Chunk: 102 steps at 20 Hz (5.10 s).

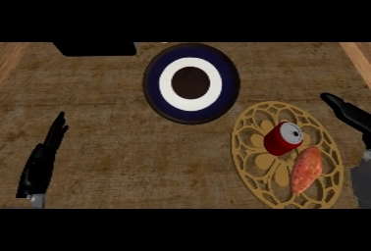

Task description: Pick the can from the placemat and place it in the plate

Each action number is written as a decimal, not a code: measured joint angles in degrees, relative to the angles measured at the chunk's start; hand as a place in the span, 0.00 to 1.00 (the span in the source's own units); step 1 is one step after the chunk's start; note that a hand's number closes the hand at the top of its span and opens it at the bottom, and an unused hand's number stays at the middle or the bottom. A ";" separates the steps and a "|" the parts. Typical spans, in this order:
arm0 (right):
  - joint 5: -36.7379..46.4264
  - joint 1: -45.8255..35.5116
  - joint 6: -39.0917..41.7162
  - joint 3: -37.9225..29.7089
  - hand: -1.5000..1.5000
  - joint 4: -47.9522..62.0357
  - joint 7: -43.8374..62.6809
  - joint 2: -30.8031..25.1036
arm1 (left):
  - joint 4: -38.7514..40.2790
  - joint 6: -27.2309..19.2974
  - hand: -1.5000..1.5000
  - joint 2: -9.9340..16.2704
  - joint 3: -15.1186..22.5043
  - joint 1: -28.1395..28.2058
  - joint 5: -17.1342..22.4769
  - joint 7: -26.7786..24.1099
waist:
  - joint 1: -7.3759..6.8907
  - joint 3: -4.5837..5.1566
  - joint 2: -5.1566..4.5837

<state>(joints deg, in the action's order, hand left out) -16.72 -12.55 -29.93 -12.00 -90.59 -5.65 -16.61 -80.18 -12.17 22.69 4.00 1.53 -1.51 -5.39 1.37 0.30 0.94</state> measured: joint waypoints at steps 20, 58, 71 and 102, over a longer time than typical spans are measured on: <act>37.67 27.76 -19.91 23.93 0.00 -30.20 28.34 4.60 | -3.70 2.17 0.50 2.79 -1.74 4.03 -0.46 -3.05 | -0.66 0.18 -0.79; 26.40 5.94 19.96 19.69 0.00 -18.45 66.90 -9.42 | -4.85 5.96 0.50 -0.72 -4.20 3.14 -3.91 -1.66 | -1.66 -0.29 -0.96; 29.50 6.58 24.02 17.23 1.00 -11.29 61.84 -3.28 | -4.82 8.29 0.50 -3.94 -7.08 2.99 -6.86 -1.82 | -1.47 -0.30 -0.93; 36.83 -18.69 38.99 11.81 1.00 22.75 -0.77 -22.52 | -4.75 12.86 0.50 -6.15 -6.23 -2.80 -9.47 -2.59 | -9.44 -1.02 -4.16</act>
<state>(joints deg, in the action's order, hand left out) 20.11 -31.24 9.06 -0.19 -67.84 -6.42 -39.13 -84.93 0.69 16.54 -2.23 -1.27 -10.97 -7.98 -8.07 -0.72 -3.22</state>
